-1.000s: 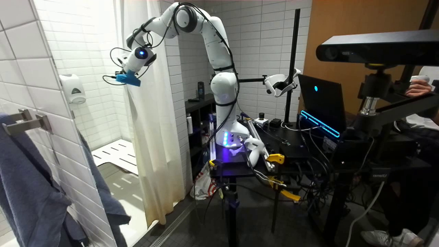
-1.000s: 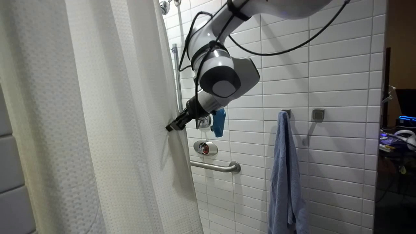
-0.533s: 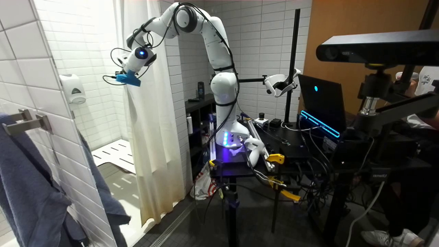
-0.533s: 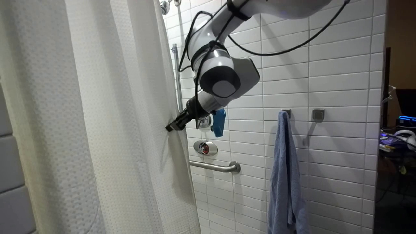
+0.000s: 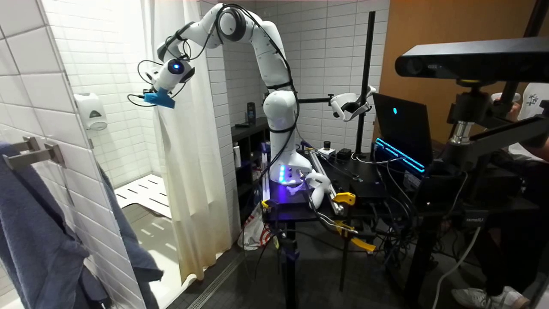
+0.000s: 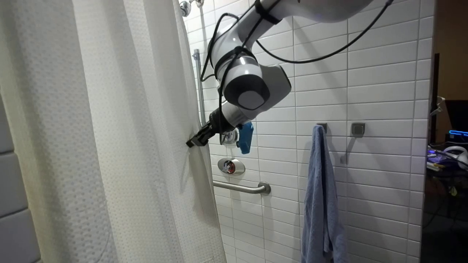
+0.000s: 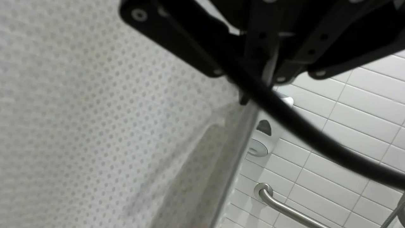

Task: Close the curtain railing

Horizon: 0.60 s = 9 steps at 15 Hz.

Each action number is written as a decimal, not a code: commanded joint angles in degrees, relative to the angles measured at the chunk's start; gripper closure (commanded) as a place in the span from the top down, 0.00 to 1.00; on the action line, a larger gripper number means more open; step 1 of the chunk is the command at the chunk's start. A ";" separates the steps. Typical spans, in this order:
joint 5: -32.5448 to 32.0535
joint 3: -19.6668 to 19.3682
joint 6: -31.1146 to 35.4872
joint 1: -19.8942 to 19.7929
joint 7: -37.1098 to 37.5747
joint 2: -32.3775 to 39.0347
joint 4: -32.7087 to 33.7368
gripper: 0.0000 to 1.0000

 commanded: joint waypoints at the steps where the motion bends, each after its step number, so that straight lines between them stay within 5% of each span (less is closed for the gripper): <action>1: -0.04 -0.94 2.50 0.18 -1.07 3.66 3.88 0.01; 5: 3.45 -3.06 0.25 -1.08 -2.80 6.35 7.50 0.01; 9: -0.09 -4.49 3.10 -1.16 -1.73 5.38 6.28 0.01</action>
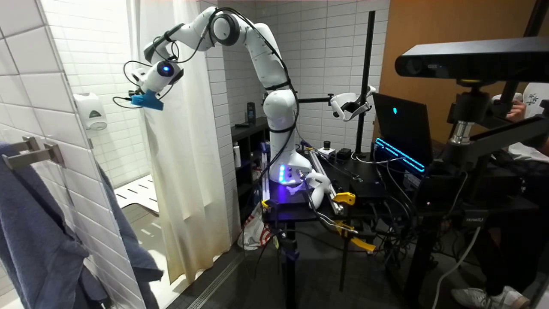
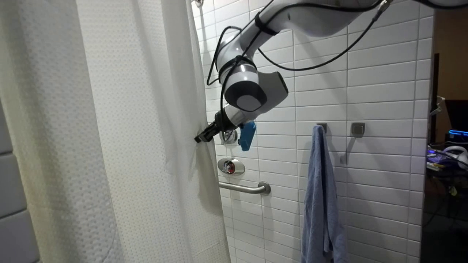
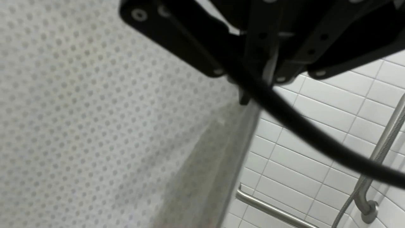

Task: Close the curtain railing

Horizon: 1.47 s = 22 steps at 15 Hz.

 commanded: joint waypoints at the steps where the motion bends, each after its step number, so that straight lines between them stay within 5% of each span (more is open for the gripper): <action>1: -2.72 -1.61 3.83 -0.39 -1.38 -0.03 -1.07 0.01; 8: -5.91 -5.38 5.94 -2.89 -4.39 -2.15 -3.05 0.01; 16: 0.31 -6.77 6.24 -3.23 -12.77 1.79 2.68 0.01; 22: -3.29 -12.49 8.65 2.66 -9.87 9.99 14.53 0.01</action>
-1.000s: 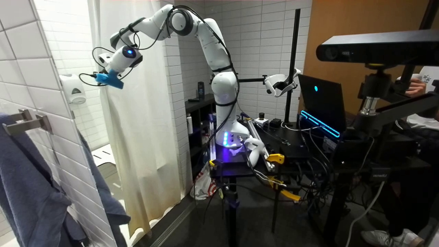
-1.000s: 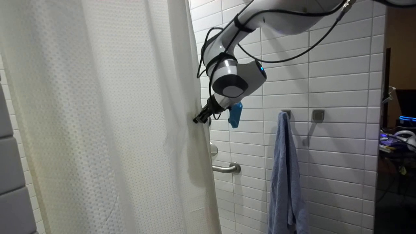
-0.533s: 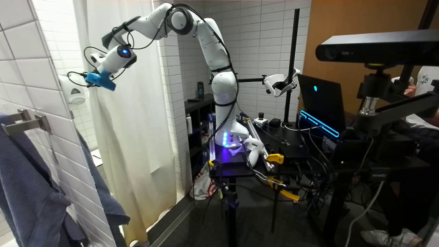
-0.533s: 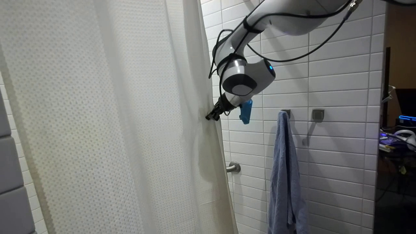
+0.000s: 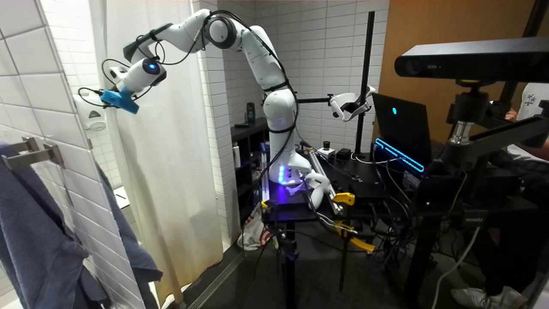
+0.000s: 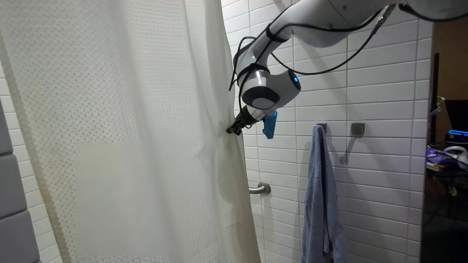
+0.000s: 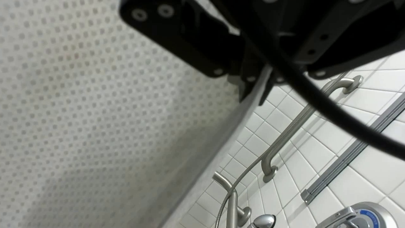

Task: Close the curtain railing

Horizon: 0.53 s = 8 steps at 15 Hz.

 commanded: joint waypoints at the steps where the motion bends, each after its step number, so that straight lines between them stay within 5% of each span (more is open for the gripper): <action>1: -0.64 -4.86 3.40 4.58 0.00 7.76 10.54 0.01; 8: -1.31 -8.97 8.41 6.88 0.19 15.23 16.12 0.01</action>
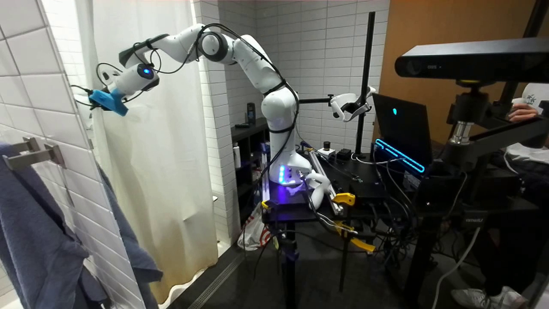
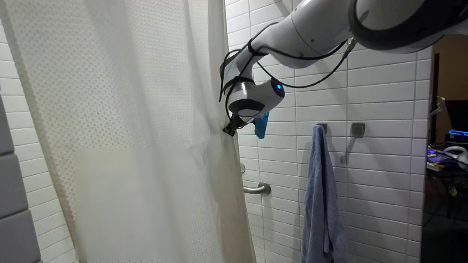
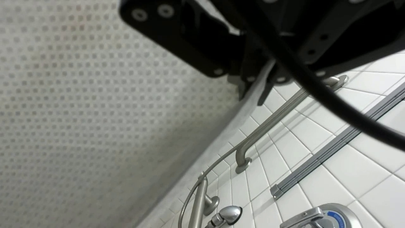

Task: Close the curtain railing

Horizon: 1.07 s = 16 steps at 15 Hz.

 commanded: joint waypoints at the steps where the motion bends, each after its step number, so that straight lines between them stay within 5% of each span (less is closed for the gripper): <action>1: -2.15 -1.05 5.67 0.66 1.14 3.91 1.36 0.01; 7: -7.64 -0.43 16.83 0.31 1.73 5.87 1.56 0.01; 8: -17.81 3.16 17.80 -2.11 10.04 4.99 -1.08 0.01; 9: -21.06 3.62 18.05 -2.70 11.81 5.38 -1.07 0.01; 10: -15.95 0.92 17.30 -1.06 6.90 6.84 1.91 0.01; 16: -19.08 -3.90 17.18 0.66 9.26 9.69 4.87 0.01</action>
